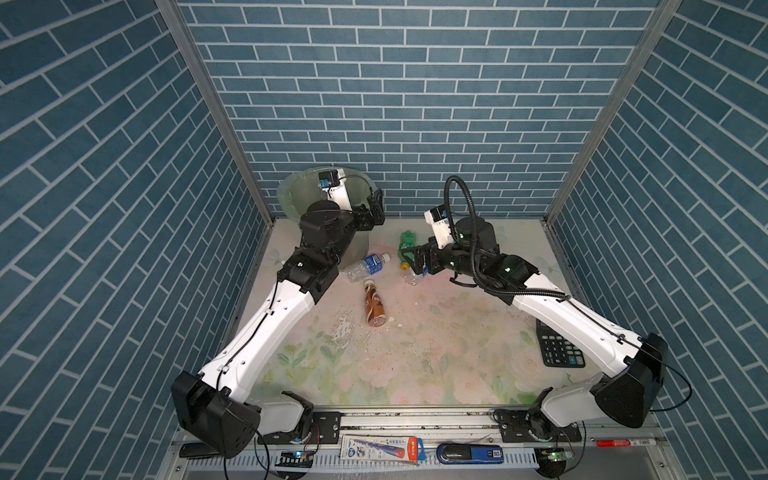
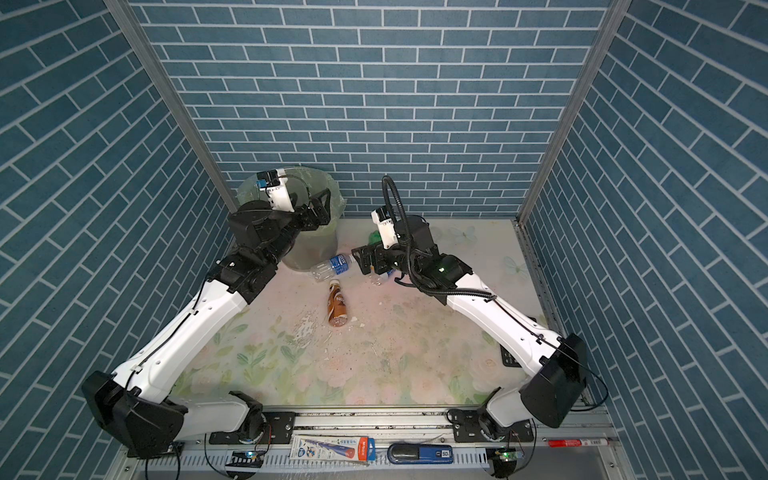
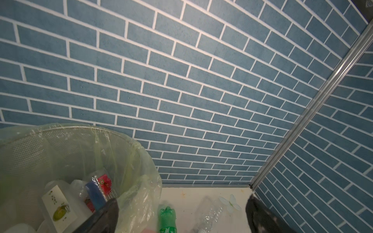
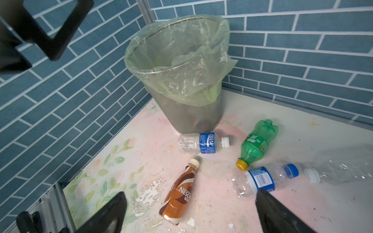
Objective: Throw the plastic bottles in the bin
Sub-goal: 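Lower the left gripper around the brown Nescafe bottle and close it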
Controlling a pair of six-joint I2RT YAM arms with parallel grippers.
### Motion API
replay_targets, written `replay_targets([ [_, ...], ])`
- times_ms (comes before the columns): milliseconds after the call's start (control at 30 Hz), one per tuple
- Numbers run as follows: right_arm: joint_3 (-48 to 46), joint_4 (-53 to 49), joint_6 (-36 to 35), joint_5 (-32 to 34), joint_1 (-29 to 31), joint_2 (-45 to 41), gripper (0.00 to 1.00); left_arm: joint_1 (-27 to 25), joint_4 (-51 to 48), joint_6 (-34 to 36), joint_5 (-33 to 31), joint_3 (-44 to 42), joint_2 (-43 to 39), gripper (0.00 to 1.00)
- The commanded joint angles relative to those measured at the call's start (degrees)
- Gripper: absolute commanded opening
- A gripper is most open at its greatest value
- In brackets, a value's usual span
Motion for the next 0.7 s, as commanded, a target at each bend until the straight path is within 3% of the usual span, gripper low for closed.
replay_targets([
  [0, -3.7, -0.7, 2.1, 3.8, -1.4, -3.4, 0.99, -2.2, -5.1, -2.9, 2.6, -3.7, -1.2, 0.99],
  [300, -13.1, 0.6, 6.4, 1.8, -4.5, -5.6, 0.99, -5.4, -24.1, -7.0, 1.8, -9.6, -0.7, 0.99],
  [667, -17.3, 0.9, 7.1, 0.4, -4.6, -4.2, 0.99, -5.3, -27.6, -14.0, 10.6, -18.9, 6.7, 0.99],
])
